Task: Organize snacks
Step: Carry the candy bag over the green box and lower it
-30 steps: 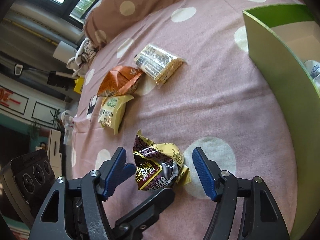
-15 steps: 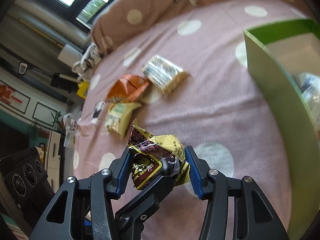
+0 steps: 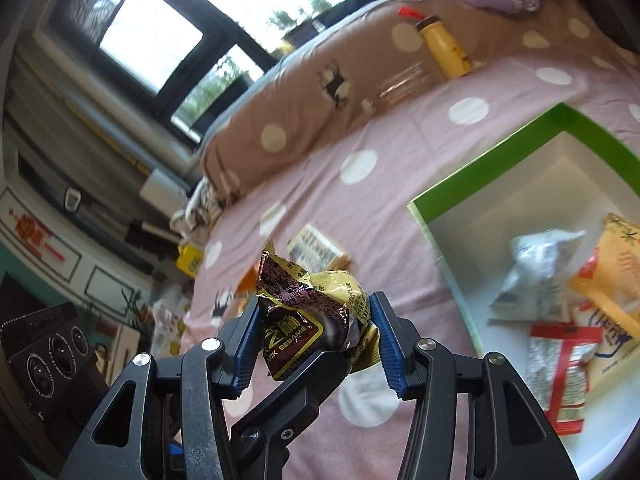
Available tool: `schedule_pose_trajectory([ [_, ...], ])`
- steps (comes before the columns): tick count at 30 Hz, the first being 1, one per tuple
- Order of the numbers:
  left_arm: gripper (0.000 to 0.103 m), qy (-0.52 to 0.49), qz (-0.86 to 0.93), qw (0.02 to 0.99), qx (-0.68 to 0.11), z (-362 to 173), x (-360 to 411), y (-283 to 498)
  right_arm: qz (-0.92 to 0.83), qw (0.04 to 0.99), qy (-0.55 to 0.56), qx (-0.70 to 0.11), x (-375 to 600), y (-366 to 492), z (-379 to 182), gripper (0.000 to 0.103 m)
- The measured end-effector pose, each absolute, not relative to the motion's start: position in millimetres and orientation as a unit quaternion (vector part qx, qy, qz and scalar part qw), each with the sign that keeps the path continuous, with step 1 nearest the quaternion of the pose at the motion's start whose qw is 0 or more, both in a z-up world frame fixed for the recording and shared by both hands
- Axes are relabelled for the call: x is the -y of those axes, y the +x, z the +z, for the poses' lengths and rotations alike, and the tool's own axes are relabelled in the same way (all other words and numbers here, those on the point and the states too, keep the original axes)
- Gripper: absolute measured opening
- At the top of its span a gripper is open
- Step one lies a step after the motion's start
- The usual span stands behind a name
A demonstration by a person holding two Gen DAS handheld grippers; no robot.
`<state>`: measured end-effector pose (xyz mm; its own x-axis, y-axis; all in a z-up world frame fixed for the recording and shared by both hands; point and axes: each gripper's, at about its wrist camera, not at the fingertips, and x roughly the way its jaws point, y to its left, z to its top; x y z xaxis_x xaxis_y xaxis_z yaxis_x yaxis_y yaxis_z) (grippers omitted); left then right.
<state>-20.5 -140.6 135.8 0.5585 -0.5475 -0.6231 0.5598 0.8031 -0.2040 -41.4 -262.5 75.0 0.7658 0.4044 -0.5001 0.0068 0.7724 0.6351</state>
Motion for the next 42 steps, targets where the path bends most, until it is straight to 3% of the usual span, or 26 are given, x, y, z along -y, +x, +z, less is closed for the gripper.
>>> schedule_pose_trajectory([
  [8, 0.064, 0.045, -0.373, 0.861, -0.342, 139, 200, -16, 0.054, 0.873, 0.401, -0.273, 330, -63, 72, 0.054],
  [22, 0.064, 0.032, -0.435, 0.811, -0.390, 111, 264, -7, -0.045, 0.839, 0.467, -0.277, 390, -79, 40, 0.054],
  [26, 0.056, 0.028, -0.442, 0.799, -0.406, 104, 270, -6, -0.070, 0.835, 0.466, -0.283, 397, -80, 37, 0.054],
  [42, 0.056, 0.018, -0.428, 0.801, -0.417, 98, 261, -6, -0.106, 0.826, 0.451, -0.323, 397, -75, 30, 0.054],
])
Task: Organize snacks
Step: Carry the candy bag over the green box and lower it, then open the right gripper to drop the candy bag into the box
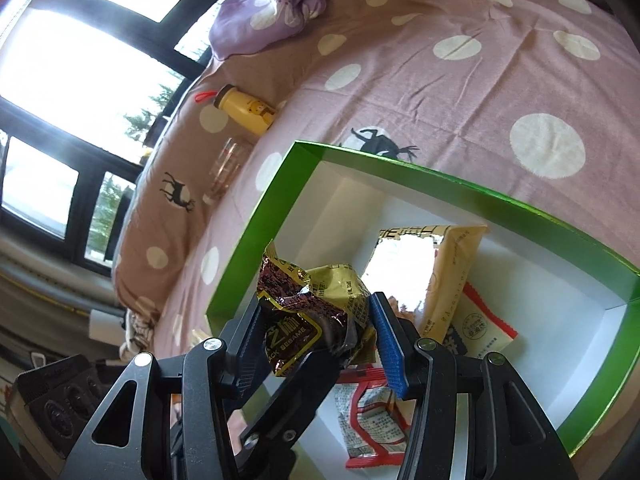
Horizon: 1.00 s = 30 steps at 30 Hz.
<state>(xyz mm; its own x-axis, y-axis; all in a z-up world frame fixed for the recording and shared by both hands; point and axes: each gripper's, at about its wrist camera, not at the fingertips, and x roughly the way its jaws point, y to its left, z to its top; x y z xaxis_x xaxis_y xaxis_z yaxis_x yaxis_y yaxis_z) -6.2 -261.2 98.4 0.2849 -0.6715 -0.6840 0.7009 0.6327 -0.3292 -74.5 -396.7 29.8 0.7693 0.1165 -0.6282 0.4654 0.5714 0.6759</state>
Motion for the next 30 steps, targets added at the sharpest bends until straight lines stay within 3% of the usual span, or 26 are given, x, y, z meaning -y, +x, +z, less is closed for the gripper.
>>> schedule_pose_trajectory([
  [6, 0.058, 0.011, -0.407, 0.814, -0.414, 106, 235, -12, -0.112, 0.844, 0.431, -0.299, 389, -81, 43, 0.060],
  [9, 0.062, 0.022, -0.377, 0.833, -0.405, 114, 210, -18, -0.112, 0.857, 0.425, -0.269, 383, -88, 54, 0.078],
  [11, 0.075, 0.017, -0.355, 0.845, -0.400, 117, 191, -20, -0.108, 0.865, 0.420, -0.252, 377, -89, 62, 0.084],
  [15, 0.080, -0.007, -0.307, 0.868, -0.391, 121, 142, -23, -0.081, 0.880, 0.402, -0.242, 359, -84, 73, 0.087],
  [17, 0.093, -0.024, -0.281, 0.877, -0.388, 123, 118, -23, -0.069, 0.888, 0.385, -0.243, 347, -80, 78, 0.089],
  [19, 0.097, -0.042, -0.250, 0.889, -0.380, 125, 93, -26, -0.065, 0.896, 0.363, -0.245, 335, -76, 82, 0.090],
  [30, 0.102, -0.126, -0.152, 0.909, -0.368, 111, 1, -32, 0.092, 0.910, 0.323, -0.242, 264, -56, 94, 0.095],
])
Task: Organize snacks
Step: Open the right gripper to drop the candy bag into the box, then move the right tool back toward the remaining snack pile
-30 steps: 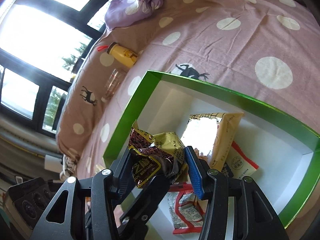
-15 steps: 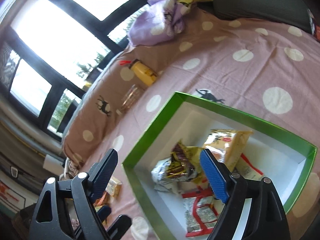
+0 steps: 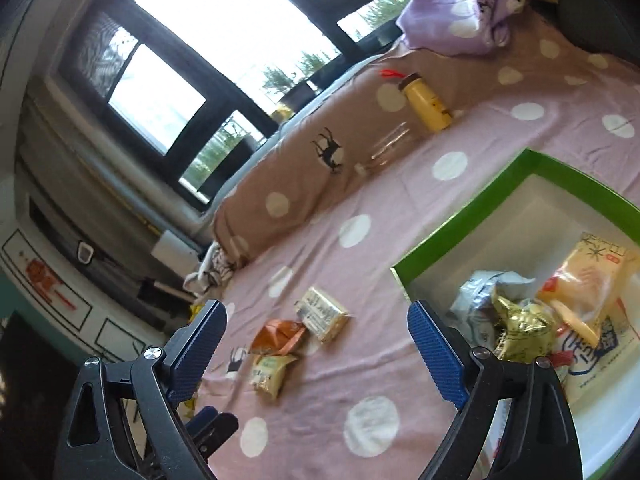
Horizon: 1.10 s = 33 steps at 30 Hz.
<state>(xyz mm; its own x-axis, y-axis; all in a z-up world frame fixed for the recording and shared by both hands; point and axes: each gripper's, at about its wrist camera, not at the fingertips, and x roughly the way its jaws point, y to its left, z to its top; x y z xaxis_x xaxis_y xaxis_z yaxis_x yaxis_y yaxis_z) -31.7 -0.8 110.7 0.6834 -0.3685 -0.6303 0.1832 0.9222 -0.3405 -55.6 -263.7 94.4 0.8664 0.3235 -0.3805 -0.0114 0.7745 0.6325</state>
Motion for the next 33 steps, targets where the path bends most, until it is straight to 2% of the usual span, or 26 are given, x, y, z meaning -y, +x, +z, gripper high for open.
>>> schedule_pose_trajectory([
  [5, 0.102, -0.140, -0.121, 0.907, -0.378, 104, -14, -25, 0.047, 0.926, 0.250, -0.278, 230, -41, 87, 0.096],
  [20, 0.102, -0.134, -0.086, 0.906, -0.391, 94, -36, -21, 0.062, 0.913, 0.225, -0.333, 175, -19, 56, 0.096],
  [33, 0.102, -0.142, -0.091, 0.905, -0.390, 94, -36, -20, 0.065, 0.912, 0.213, -0.345, 165, -16, 52, 0.096],
])
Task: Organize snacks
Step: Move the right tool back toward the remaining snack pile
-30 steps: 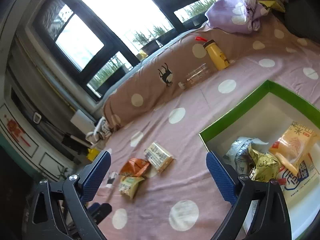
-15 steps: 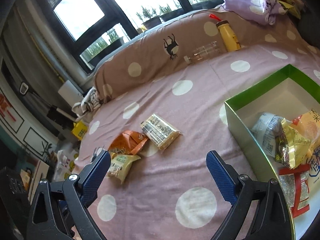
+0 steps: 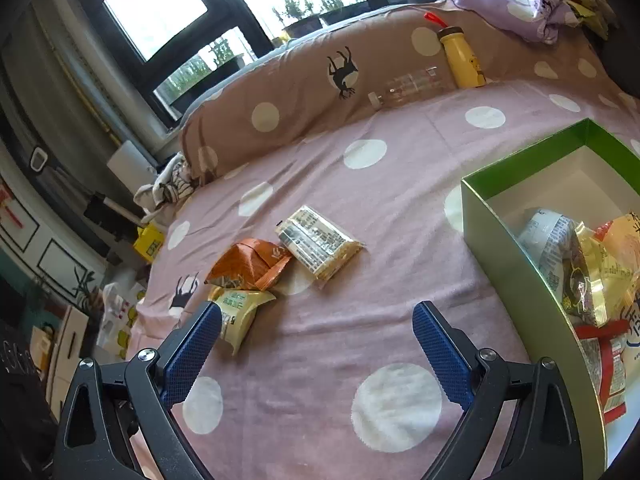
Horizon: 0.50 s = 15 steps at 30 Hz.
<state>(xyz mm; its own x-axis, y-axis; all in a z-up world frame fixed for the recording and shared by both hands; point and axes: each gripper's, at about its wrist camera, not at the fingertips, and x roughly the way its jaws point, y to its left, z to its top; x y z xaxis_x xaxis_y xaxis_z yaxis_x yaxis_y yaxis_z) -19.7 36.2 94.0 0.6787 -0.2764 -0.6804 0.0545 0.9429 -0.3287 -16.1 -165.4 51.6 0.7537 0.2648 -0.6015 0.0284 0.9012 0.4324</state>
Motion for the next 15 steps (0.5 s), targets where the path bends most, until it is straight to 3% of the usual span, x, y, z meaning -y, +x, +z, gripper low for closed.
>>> schedule_pose_trajectory([
  [15, 0.102, -0.147, -0.111, 0.900, -0.395, 93.4, -33.1, -21.2, 0.068, 0.922, 0.199, -0.325, 159.6, -20.7, 57.4, 0.096],
])
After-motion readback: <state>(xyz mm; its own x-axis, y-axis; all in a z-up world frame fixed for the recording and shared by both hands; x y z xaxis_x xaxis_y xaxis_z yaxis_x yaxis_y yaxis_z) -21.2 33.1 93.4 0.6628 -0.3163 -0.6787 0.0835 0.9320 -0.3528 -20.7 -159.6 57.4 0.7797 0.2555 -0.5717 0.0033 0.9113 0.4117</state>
